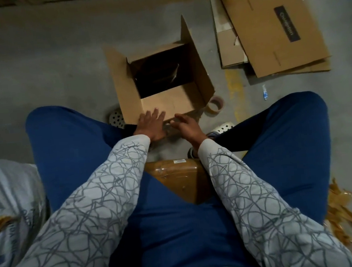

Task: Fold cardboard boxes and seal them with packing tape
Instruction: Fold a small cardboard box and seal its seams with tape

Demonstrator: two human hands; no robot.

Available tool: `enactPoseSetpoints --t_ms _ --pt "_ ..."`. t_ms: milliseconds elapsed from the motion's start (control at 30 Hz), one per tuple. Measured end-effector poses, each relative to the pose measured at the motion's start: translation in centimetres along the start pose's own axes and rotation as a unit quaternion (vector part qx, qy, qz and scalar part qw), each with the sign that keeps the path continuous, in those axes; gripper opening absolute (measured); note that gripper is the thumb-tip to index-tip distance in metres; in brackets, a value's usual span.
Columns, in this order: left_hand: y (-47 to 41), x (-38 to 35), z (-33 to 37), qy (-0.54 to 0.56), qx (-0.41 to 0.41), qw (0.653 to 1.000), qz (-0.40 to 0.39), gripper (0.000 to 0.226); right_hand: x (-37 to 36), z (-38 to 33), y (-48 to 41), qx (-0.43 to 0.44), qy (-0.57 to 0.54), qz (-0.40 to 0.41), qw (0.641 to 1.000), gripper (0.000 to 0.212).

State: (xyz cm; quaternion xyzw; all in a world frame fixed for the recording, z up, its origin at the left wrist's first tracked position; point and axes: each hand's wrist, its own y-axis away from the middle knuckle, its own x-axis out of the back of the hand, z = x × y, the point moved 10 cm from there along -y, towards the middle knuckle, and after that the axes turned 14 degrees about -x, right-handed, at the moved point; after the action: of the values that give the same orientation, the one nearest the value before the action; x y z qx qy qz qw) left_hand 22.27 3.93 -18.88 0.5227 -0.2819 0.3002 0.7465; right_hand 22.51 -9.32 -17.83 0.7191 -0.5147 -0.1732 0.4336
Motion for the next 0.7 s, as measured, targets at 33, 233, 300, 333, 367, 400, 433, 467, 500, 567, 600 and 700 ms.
enactPoseSetpoints --t_ms 33,233,300,333,367,400,433,467,500,567,600,700 --pt "0.1 1.4 0.3 0.022 0.002 0.999 0.041 0.081 0.6 -0.9 0.3 0.027 0.040 0.027 0.998 0.049" --pt "3.1 8.9 2.3 0.050 -0.014 0.954 0.297 0.070 4.3 -4.1 1.7 0.127 0.074 0.165 0.975 0.041" --pt "3.6 8.8 1.9 0.052 -0.011 0.950 0.307 0.070 4.9 -4.7 2.1 0.152 0.073 0.193 0.967 0.040" --pt "3.6 8.6 1.6 0.056 -0.008 0.949 0.310 0.071 4.9 -5.0 2.2 0.165 0.074 0.194 0.964 0.041" --pt "3.5 8.7 1.3 0.063 -0.006 0.947 0.314 0.073 4.7 -5.4 2.4 0.178 0.078 0.187 0.963 0.043" --pt "3.2 8.9 0.9 0.071 -0.005 0.946 0.317 0.076 4.4 -5.6 2.7 0.191 0.086 0.179 0.961 0.045" --pt "2.6 9.2 0.5 0.076 -0.004 0.945 0.317 0.080 4.1 -5.8 3.0 0.203 0.100 0.174 0.958 0.048" --pt "2.0 9.6 0.0 0.074 -0.001 0.947 0.313 0.083 3.7 -5.9 3.2 0.214 0.116 0.174 0.954 0.049" --pt "1.3 10.1 -0.5 0.068 0.002 0.950 0.304 0.087 3.4 -6.1 3.4 0.224 0.133 0.175 0.949 0.051" --pt "-0.5 11.6 -1.5 0.058 0.008 0.956 0.288 0.090 3.2 -6.0 3.7 0.240 0.142 0.174 0.944 0.051" --pt "-1.4 12.5 -2.1 0.053 0.011 0.956 0.287 0.091 3.1 -6.0 3.7 0.247 0.138 0.170 0.944 0.051" --pt "-3.6 15.6 -3.6 -0.003 0.030 0.952 0.305 0.094 3.1 -5.9 3.4 0.258 0.134 0.166 0.942 0.049"
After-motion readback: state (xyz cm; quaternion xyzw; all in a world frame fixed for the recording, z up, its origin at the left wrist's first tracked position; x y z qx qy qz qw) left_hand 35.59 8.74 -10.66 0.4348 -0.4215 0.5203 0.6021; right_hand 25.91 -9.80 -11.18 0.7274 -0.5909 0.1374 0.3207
